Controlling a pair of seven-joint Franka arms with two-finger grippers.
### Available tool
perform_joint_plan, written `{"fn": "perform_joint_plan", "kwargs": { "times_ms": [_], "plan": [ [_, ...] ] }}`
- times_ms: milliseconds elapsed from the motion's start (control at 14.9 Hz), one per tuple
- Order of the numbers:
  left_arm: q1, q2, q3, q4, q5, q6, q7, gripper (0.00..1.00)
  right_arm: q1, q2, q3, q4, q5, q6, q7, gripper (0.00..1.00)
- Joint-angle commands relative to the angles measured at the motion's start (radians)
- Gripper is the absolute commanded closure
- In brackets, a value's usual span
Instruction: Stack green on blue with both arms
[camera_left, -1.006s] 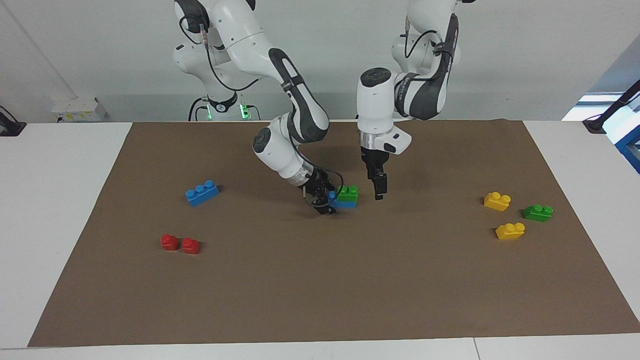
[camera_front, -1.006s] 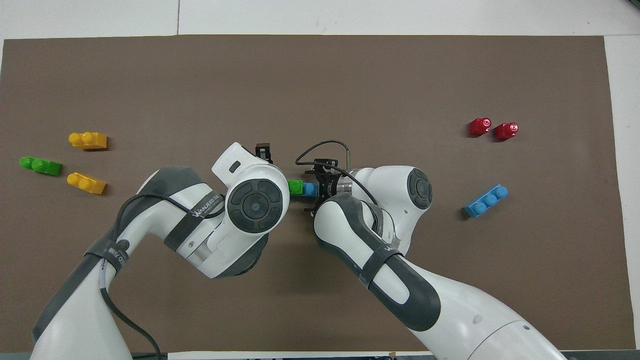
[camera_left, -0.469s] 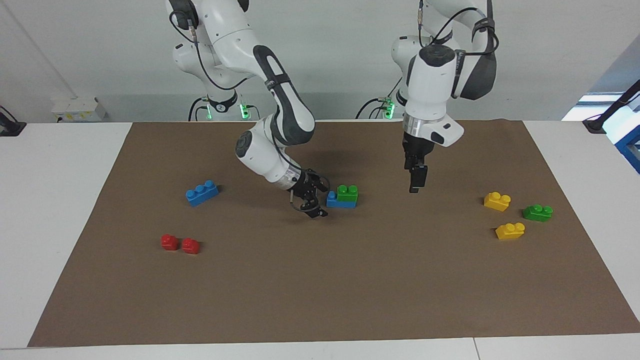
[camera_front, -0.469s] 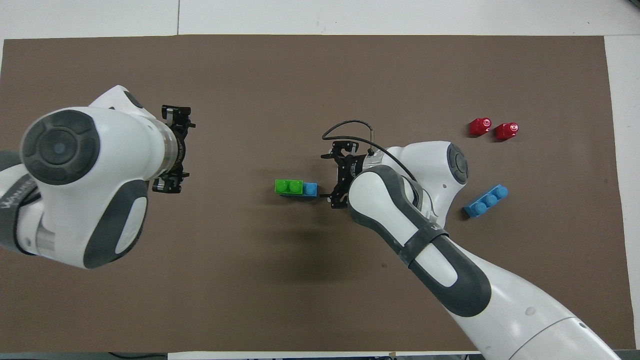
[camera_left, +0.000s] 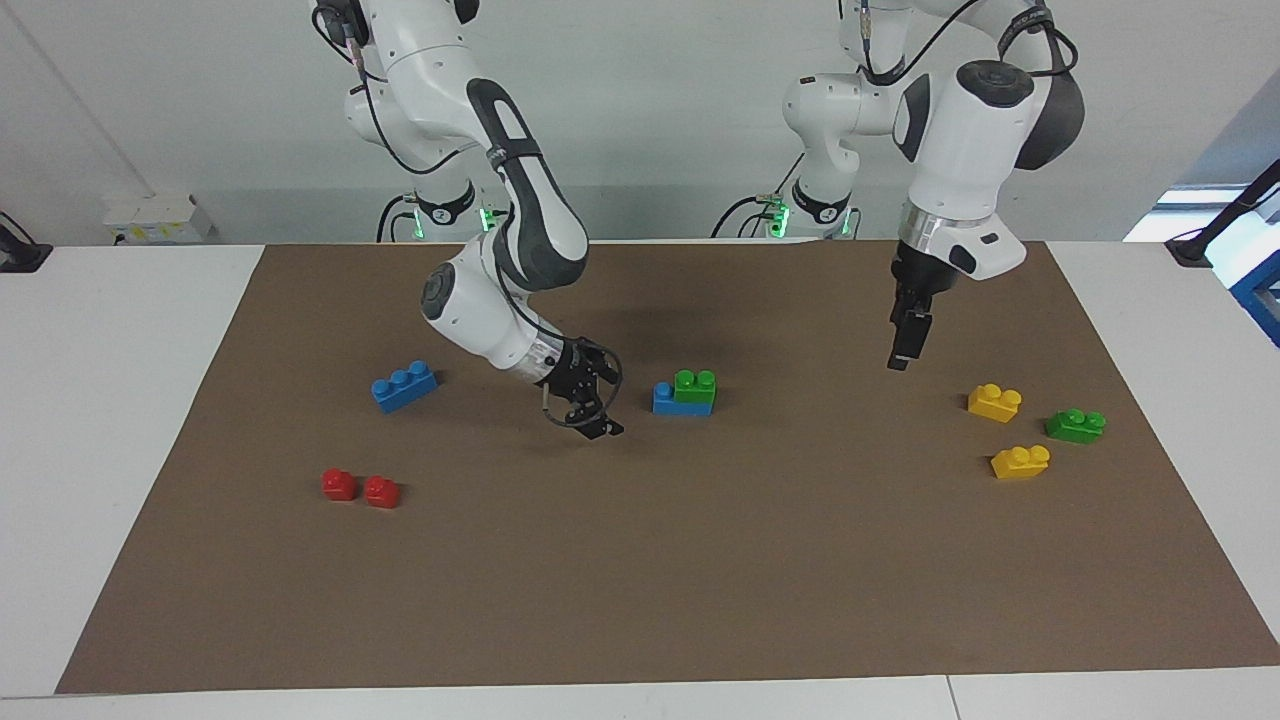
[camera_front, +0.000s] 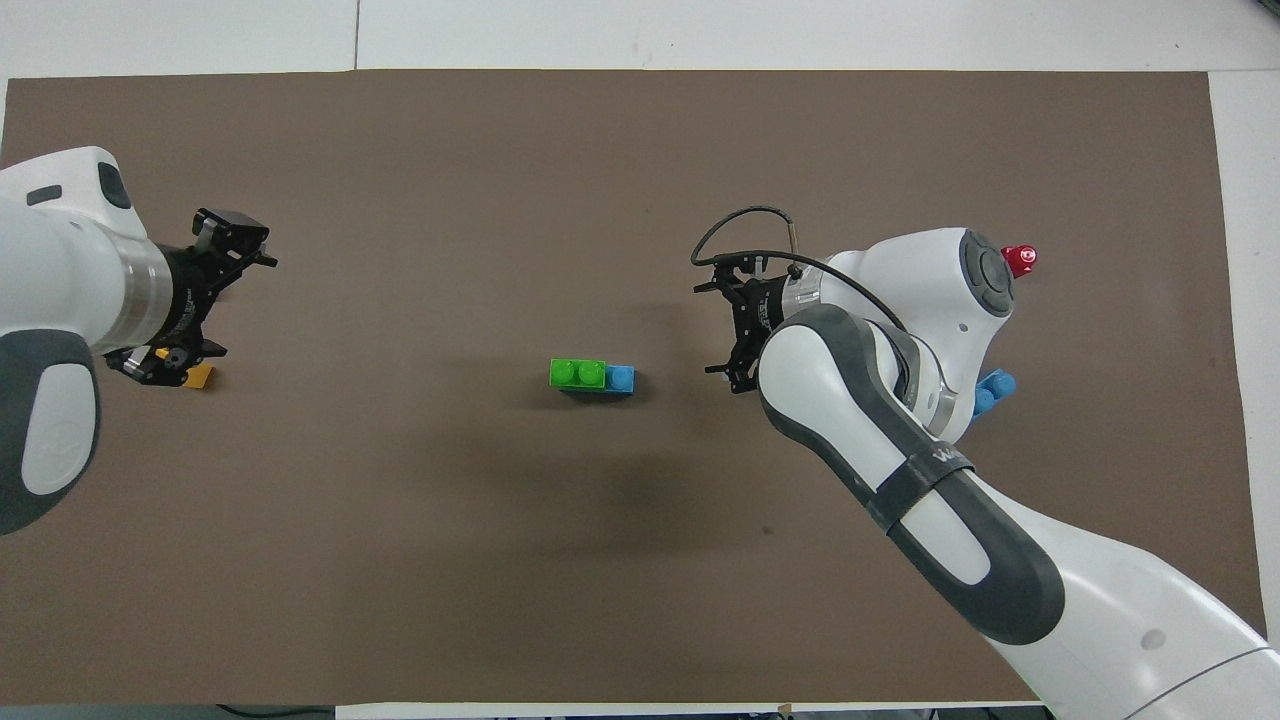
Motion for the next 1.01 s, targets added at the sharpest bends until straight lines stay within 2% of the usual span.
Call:
{"fn": "perform_joint_plan", "kwargs": {
  "times_ms": [0,67,201,335,469,670,939],
  "plan": [
    [0.071,-0.009,-0.006,0.03,-0.021,-0.081,0.275,0.0,-0.079,0.0,0.008,0.094,-0.103,-0.12,-0.031,0.0],
    [0.094,-0.009,-0.006,0.042,-0.021,-0.105,0.383,0.0,-0.101,-0.003,0.01,0.124,-0.169,-0.152,-0.046,0.0],
    [0.134,-0.004,-0.005,0.071,-0.041,-0.139,0.565,0.0,-0.147,-0.006,0.01,0.192,-0.213,-0.235,-0.126,0.0],
    [0.151,-0.001,-0.005,0.096,-0.047,-0.164,0.678,0.0,-0.177,-0.016,0.001,0.247,-0.266,-0.318,-0.242,0.0],
    [0.162,0.0,-0.003,0.119,-0.048,-0.187,0.787,0.0,-0.211,-0.036,0.004,0.312,-0.381,-0.404,-0.33,0.0],
    [0.159,0.002,-0.003,0.145,-0.048,-0.205,0.893,0.0,-0.225,-0.106,0.002,0.344,-0.551,-0.456,-0.656,0.0],
    [0.148,0.009,-0.005,0.215,-0.047,-0.277,0.916,0.0,-0.248,-0.184,-0.001,0.346,-0.635,-0.488,-1.03,0.0]
  ]
}}
